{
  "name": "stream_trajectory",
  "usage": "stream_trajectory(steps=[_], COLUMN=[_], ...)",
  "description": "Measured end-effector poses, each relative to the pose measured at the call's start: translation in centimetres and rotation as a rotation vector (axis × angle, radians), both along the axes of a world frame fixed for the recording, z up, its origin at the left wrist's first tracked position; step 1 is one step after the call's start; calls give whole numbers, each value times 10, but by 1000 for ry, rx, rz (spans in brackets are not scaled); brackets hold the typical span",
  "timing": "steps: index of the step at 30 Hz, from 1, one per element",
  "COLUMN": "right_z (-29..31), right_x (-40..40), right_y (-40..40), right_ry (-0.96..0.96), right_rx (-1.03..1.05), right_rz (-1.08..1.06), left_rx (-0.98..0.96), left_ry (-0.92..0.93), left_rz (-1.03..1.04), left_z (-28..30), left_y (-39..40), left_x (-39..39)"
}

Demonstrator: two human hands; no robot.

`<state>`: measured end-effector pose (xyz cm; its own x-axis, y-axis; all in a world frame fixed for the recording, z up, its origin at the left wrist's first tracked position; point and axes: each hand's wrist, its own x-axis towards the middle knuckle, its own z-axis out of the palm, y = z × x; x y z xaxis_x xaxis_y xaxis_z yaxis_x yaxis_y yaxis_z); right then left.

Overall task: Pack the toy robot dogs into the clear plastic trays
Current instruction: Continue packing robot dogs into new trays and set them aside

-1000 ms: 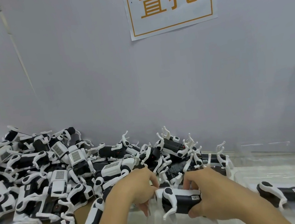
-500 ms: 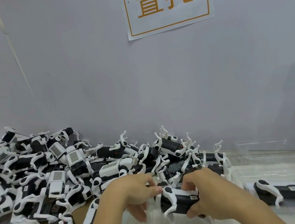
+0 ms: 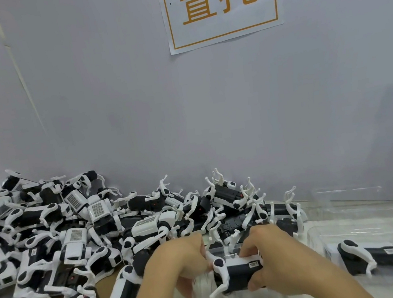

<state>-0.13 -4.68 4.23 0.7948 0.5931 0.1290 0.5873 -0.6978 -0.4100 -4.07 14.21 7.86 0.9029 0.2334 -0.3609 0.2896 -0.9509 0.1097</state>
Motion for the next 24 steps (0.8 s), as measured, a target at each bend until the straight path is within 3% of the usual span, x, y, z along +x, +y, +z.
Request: stream_trajectory(steps=[9, 14, 19, 24], right_z=[0, 0, 1, 0], right_x=[-1, -1, -1, 1], right_y=[3, 2, 3, 3], right_ry=[-7, -11, -17, 9], right_rx=[-37, -39, -60, -47], right_rz=[-1, -2, -2, 26], left_rx=[68, -6, -25, -117], left_ry=[40, 7, -181, -131], left_rz=[28, 66, -106, -191], left_z=[-2, 6, 17, 3], left_y=[-15, -16, -23, -38], left_x=[1, -6, -6, 1])
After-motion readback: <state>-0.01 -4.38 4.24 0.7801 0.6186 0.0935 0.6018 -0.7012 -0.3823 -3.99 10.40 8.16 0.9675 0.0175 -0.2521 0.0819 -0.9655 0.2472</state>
